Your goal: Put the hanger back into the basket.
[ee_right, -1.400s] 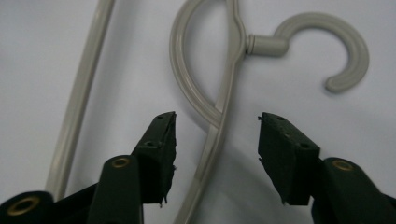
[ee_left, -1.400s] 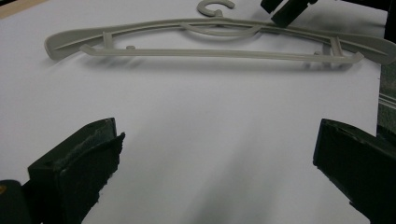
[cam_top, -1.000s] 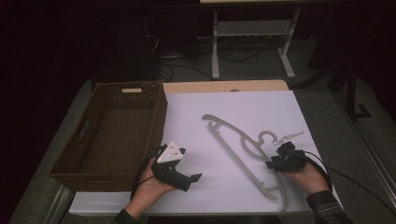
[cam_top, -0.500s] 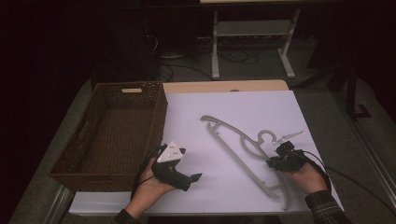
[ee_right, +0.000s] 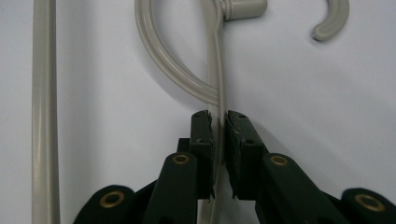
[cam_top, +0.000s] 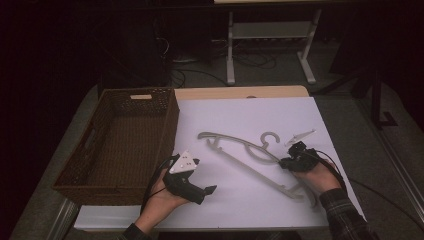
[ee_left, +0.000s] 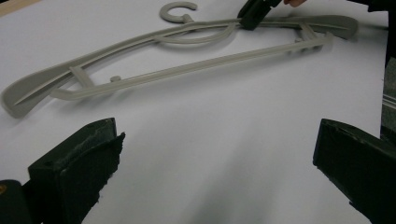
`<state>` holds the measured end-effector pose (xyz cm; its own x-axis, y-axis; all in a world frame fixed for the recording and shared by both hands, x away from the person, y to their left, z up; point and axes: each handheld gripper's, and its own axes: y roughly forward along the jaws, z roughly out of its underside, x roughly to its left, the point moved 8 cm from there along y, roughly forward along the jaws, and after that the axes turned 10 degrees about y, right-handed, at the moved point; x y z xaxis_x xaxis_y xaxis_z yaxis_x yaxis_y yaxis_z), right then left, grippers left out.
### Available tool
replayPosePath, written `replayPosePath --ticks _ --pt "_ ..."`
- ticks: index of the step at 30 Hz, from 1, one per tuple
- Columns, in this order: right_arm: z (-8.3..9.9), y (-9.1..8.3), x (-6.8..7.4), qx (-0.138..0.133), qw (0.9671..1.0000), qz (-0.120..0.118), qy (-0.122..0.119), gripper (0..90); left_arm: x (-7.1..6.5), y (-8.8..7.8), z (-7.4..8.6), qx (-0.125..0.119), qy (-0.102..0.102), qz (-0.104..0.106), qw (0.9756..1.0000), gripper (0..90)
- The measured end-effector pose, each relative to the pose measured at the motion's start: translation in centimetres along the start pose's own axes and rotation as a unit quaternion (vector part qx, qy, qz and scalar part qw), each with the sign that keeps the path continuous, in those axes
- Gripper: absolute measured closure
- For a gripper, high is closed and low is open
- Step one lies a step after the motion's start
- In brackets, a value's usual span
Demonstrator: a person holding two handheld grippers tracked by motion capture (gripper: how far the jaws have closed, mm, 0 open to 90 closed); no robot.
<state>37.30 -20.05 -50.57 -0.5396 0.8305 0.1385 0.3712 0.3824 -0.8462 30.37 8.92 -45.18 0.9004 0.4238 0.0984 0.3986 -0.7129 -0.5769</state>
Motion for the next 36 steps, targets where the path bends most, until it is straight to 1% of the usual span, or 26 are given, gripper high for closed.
replayPosePath --ticks 2,3,4,5,8,11,12,13,15,17,19,21,23,25,26,28,31,34,36 --pt "-0.6 0.4 0.1 -0.003 0.9999 0.002 -0.013 81.0 0.0 0.0 0.0 -0.001 -0.001 0.000 1.0000 0.1" --pt "-0.6 0.4 0.1 -0.003 0.9999 0.002 -0.013 81.0 0.0 0.0 0.0 -0.001 -0.001 0.000 1.0000 0.1" --pt "-1.3 0.9 0.3 -0.007 0.9998 -0.001 -0.020 81.1 0.0 0.0 0.0 0.000 0.000 0.000 1.0000 0.1" --pt "-1.6 1.1 0.4 -0.008 0.9997 -0.002 -0.022 81.1 0.0 0.0 0.0 0.000 -0.001 0.001 1.0000 0.1" --pt "-2.3 1.6 0.7 -0.011 0.9996 -0.007 -0.025 81.0 0.0 0.0 0.0 0.000 0.000 0.001 1.0000 0.1" --pt "-2.6 1.9 0.8 -0.014 0.9996 -0.008 -0.025 80.1 0.0 0.0 0.0 0.000 -0.001 0.001 1.0000 0.1" --pt "-2.6 1.8 0.8 -0.013 0.9997 -0.008 -0.020 79.1 0.0 0.0 0.0 0.000 -0.002 0.001 1.0000 0.1" --pt "-2.5 1.8 0.8 -0.014 0.9997 -0.009 -0.019 73.0 0.0 0.0 0.0 -0.001 -0.002 0.001 1.0000 0.1" --pt "-2.3 1.4 0.8 -0.015 0.9998 -0.009 -0.014 67.2 0.0 0.0 0.0 -0.001 -0.002 0.001 1.0000 0.1" --pt "-2.2 0.6 0.8 -0.026 0.9995 -0.008 -0.012 66.4 0.0 -0.1 0.0 -0.001 -0.002 0.001 1.0000 0.1" --pt "-1.9 -0.4 0.9 -0.035 0.9993 -0.008 -0.009 67.5 0.0 -0.1 0.0 -0.001 -0.003 0.001 1.0000 0.1" --pt "-1.4 -1.5 1.0 -0.042 0.9991 -0.010 -0.001 73.7 0.0 -0.1 0.0 -0.001 -0.004 0.001 1.0000 0.1" --pt "-0.7 -2.4 1.1 -0.041 0.9991 -0.011 0.007 80.6 -0.1 -0.2 0.0 -0.001 -0.004 0.000 1.0000 0.1" --pt "0.0 -3.2 1.3 -0.047 0.9984 -0.026 0.021 86.8 0.0 -0.1 0.0 0.000 -0.003 0.000 1.0000 0.1" --pt "0.4 -3.5 1.4 -0.045 0.9983 -0.029 0.023 89.0 0.0 -0.1 0.1 0.000 -0.003 0.000 1.0000 0.1" --pt "1.3 -3.9 1.4 -0.038 0.9985 -0.028 0.027 89.6 0.0 -0.1 0.1 0.000 -0.004 0.000 1.0000 0.1" --pt "2.6 -4.3 1.5 -0.027 0.9989 -0.027 0.026 89.7 0.0 -0.1 0.1 0.000 -0.003 0.000 1.0000 0.1" --pt "3.5 -4.3 1.7 -0.015 0.9993 -0.025 0.025 89.8 0.0 -0.1 0.1 0.000 -0.004 0.000 1.0000 0.1" --pt "3.9 -4.1 1.8 -0.007 0.9996 -0.017 0.023 89.8 0.0 -0.1 0.0 0.000 -0.004 0.000 1.0000 0.1"
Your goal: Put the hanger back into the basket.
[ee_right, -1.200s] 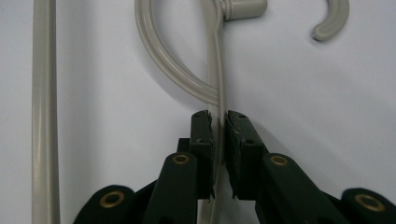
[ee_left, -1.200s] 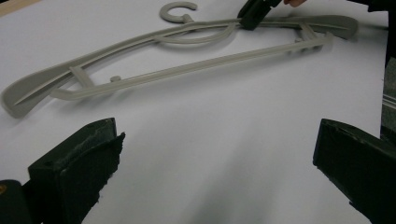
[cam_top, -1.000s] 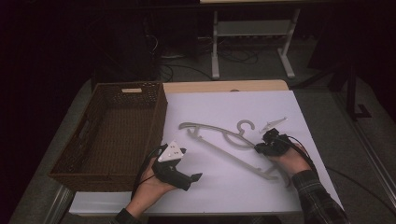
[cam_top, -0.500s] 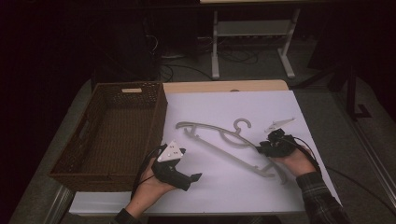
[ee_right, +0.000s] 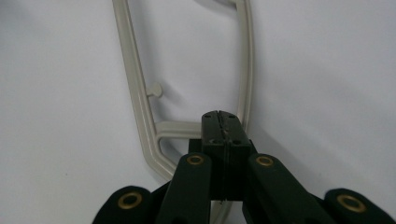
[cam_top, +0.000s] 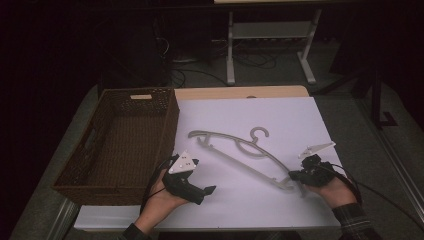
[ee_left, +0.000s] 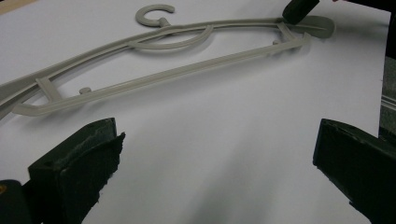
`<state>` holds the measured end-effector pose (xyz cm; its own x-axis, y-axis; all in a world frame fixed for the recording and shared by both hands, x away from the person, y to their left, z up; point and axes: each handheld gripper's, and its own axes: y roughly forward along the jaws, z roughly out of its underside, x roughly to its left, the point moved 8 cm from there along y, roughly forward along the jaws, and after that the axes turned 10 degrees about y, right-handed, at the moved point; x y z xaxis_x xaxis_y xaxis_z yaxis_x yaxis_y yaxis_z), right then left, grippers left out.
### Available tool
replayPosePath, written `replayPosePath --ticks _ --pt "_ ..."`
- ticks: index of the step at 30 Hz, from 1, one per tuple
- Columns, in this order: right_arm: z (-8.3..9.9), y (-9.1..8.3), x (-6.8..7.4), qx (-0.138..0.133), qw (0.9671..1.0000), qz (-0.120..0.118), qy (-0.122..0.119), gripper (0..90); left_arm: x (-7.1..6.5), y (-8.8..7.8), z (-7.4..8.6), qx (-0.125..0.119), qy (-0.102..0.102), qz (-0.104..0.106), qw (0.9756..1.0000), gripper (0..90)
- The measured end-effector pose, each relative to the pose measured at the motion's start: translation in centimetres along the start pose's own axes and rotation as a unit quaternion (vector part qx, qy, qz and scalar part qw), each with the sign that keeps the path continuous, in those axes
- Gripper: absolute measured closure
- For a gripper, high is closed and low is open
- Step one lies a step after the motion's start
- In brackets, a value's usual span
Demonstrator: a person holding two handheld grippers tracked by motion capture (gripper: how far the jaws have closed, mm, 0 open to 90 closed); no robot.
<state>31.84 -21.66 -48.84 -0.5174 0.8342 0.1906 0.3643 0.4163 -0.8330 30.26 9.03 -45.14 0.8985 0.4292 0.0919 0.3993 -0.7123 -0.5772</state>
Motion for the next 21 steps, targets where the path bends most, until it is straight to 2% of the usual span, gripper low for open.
replayPosePath --ticks 4,8,16,21 --pt "0.3 0.2 0.0 0.019 0.9996 0.019 -0.007 89.9 0.0 0.0 0.0 0.000 0.000 0.000 1.0000 0.1" --pt "0.3 0.3 -0.4 0.025 0.9989 0.039 -0.012 89.9 0.0 0.0 0.0 0.000 -0.001 -0.001 1.0000 0.1" --pt "-0.8 0.6 -2.9 0.013 0.9983 0.057 0.006 90.0 0.1 0.1 0.0 0.002 0.000 -0.002 1.0000 0.1" --pt "-2.1 0.9 -5.1 0.000 0.9968 0.078 0.018 90.0 0.0 0.2 0.1 0.003 0.000 -0.001 1.0000 0.1"
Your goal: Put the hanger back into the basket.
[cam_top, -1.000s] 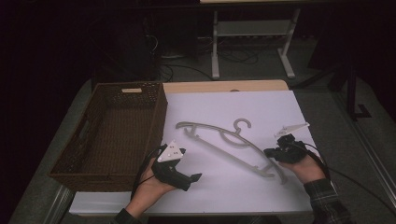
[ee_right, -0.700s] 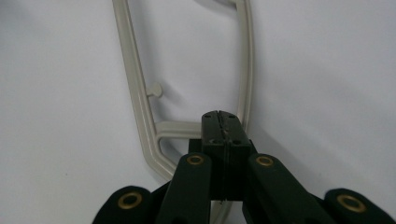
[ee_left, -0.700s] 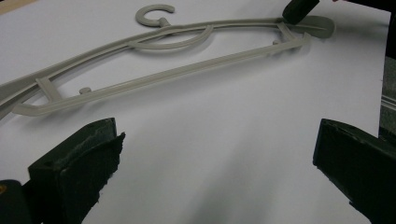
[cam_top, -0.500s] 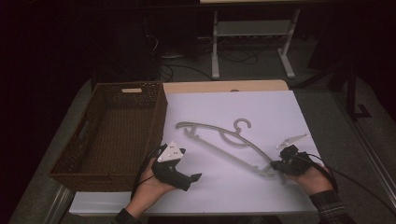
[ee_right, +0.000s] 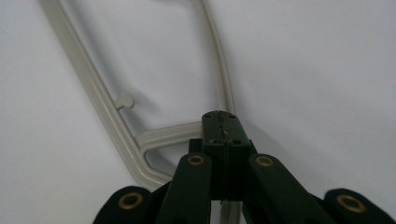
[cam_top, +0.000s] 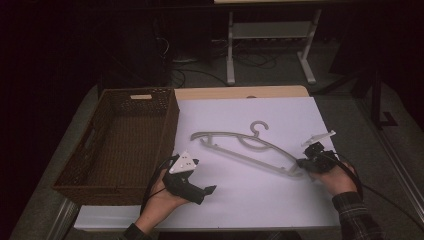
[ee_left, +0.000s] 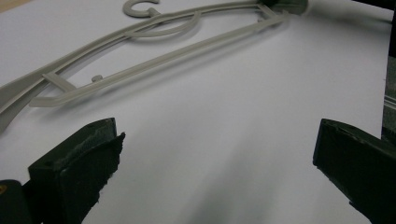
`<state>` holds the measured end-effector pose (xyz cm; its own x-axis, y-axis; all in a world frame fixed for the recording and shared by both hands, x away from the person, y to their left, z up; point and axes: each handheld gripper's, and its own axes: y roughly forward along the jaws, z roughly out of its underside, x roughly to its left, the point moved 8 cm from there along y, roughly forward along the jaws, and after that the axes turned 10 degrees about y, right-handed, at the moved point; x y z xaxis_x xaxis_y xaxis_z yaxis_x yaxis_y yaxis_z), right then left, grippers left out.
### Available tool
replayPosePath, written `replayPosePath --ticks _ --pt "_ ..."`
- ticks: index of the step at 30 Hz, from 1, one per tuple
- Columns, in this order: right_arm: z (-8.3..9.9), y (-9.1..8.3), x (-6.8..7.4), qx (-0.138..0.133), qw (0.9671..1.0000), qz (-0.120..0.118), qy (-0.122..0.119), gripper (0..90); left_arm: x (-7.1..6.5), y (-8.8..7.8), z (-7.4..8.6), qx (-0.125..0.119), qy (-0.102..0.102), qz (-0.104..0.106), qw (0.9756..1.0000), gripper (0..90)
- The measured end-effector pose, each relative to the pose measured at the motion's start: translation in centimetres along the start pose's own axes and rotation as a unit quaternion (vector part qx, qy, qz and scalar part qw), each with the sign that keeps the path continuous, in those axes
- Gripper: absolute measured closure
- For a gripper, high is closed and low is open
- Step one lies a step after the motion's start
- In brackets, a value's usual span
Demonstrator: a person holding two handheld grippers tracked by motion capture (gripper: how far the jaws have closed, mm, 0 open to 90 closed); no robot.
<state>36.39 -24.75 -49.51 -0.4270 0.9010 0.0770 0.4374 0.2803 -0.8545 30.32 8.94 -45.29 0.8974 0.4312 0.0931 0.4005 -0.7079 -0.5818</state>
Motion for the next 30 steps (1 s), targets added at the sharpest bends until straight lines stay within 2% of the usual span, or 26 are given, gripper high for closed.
replayPosePath --ticks 2,6,10,12,14,15,18,21,26,30 --pt "-0.5 0.3 -0.8 -0.008 0.9999 0.004 0.008 90.0 -0.1 0.0 0.0 0.000 -0.001 0.001 1.0000 0.1" --pt "-1.6 0.9 -2.5 -0.024 0.9992 0.027 0.020 90.0 -0.2 0.1 0.1 0.001 0.000 0.002 1.0000 0.1" --pt "-2.2 1.1 -3.1 -0.031 0.9986 0.033 0.025 89.9 -0.2 0.1 0.2 0.002 0.001 0.004 1.0000 0.1" --pt "-2.4 1.0 -2.7 -0.037 0.9986 0.028 0.024 89.9 -0.2 0.1 0.2 0.003 0.000 0.004 1.0000 0.1" --pt "-2.9 0.7 -1.8 -0.049 0.9986 0.011 0.020 89.9 -0.1 0.2 0.2 0.002 -0.002 0.003 1.0000 0.1" --pt "-3.3 0.6 -1.1 -0.056 0.9983 -0.005 0.016 90.0 -0.1 0.2 0.2 0.002 -0.002 0.003 1.0000 0.1" --pt "-4.8 1.0 1.7 -0.070 0.9960 -0.055 -0.005 89.9 -0.2 0.2 0.2 0.003 0.000 0.003 1.0000 0.1" --pt "-6.5 2.2 4.9 -0.071 0.9923 -0.098 -0.027 89.9 -0.2 0.3 0.2 0.004 0.001 0.003 1.0000 0.1" --pt "-9.3 4.9 9.3 -0.064 0.9884 -0.123 -0.062 90.0 0.0 0.1 0.2 0.000 -0.003 0.002 1.0000 0.1" --pt "-10.9 6.8 11.7 -0.061 0.9869 -0.133 -0.067 89.9 -0.1 0.2 0.3 0.003 0.001 0.004 1.0000 0.2"
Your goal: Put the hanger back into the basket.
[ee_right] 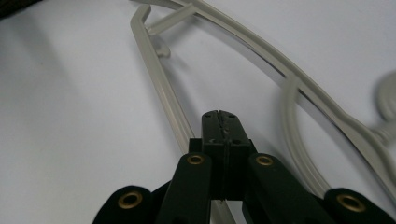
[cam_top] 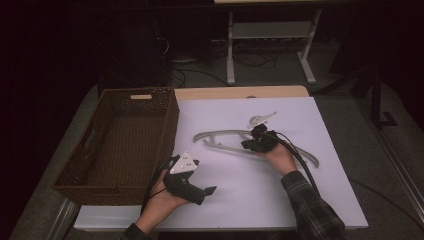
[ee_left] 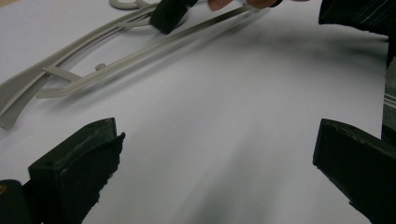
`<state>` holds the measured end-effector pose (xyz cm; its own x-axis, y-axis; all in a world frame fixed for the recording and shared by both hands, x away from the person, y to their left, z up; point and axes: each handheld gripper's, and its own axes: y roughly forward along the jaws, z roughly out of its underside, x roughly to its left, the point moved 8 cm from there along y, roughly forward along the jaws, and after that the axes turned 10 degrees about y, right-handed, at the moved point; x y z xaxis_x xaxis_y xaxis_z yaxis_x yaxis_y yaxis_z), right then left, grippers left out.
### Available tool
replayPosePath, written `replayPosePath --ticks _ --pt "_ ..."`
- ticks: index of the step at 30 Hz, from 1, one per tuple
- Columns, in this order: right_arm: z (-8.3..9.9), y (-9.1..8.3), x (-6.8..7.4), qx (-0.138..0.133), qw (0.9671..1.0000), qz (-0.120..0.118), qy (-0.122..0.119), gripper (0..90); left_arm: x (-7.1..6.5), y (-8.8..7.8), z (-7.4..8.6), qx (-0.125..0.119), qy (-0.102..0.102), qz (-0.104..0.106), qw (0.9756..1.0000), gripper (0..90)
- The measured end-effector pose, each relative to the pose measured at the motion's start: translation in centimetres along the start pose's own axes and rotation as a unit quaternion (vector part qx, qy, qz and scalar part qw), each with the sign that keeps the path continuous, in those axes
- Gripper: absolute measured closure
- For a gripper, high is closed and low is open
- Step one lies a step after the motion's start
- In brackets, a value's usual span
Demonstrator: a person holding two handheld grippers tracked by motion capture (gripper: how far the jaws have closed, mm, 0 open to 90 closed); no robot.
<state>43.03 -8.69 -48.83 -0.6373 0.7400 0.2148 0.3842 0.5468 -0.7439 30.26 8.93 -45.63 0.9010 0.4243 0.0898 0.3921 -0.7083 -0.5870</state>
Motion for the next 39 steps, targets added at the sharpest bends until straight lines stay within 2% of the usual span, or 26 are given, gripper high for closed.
replayPosePath --ticks 4,8,13,16,18,22,25,28,32,35,36,37,39 --pt "-0.5 1.6 0.6 0.015 0.9999 0.005 -0.007 90.0 0.0 -0.1 0.0 -0.002 0.000 0.000 1.0000 0.2" --pt "-0.3 1.9 1.2 0.022 0.9997 -0.010 -0.004 89.9 -0.1 0.0 0.0 -0.001 0.000 0.001 1.0000 0.1" --pt "0.8 1.4 2.9 0.034 0.9987 -0.029 -0.025 89.9 -0.1 0.0 0.1 0.000 0.001 0.000 1.0000 0.2" --pt "1.8 0.9 4.1 0.040 0.9974 -0.050 -0.034 89.9 -0.1 0.1 0.1 0.001 0.002 0.000 1.0000 0.2" --pt "2.4 0.6 4.7 0.047 0.9966 -0.051 -0.045 90.0 -0.1 0.1 0.2 0.001 0.001 0.000 1.0000 0.1" --pt "3.5 -0.2 6.0 0.051 0.9948 -0.069 -0.054 89.9 -0.1 0.1 0.3 -0.001 -0.002 0.000 1.0000 0.2" --pt "3.8 -0.6 6.6 0.052 0.9940 -0.069 -0.068 89.9 -0.1 0.1 0.3 -0.001 -0.002 0.000 1.0000 0.2" --pt "3.5 -1.3 6.5 0.032 0.9952 -0.062 -0.068 89.9 -0.1 0.1 0.4 -0.002 -0.004 0.000 1.0000 0.2" --pt "3.4 -3.7 5.7 -0.004 0.9968 -0.049 -0.063 89.7 -0.2 0.2 0.5 -0.002 -0.004 0.001 1.0000 0.2" --pt "4.1 -5.9 4.8 -0.033 0.9971 -0.027 -0.062 89.7 -0.2 0.2 0.6 0.002 -0.010 0.004 0.9999 0.2" --pt "4.1 -5.9 4.8 -0.033 0.9971 -0.027 -0.062 89.7 -0.2 0.2 0.6 0.002 -0.010 0.004 0.9999 0.2" --pt "4.6 -6.9 4.3 -0.046 0.9973 -0.013 -0.056 89.7 -0.3 0.2 0.5 0.001 -0.010 0.004 0.9999 0.2" --pt "5.8 -8.4 3.7 -0.064 0.9972 -0.011 -0.038 89.7 -0.4 0.2 0.5 -0.003 -0.007 0.003 1.0000 0.2"
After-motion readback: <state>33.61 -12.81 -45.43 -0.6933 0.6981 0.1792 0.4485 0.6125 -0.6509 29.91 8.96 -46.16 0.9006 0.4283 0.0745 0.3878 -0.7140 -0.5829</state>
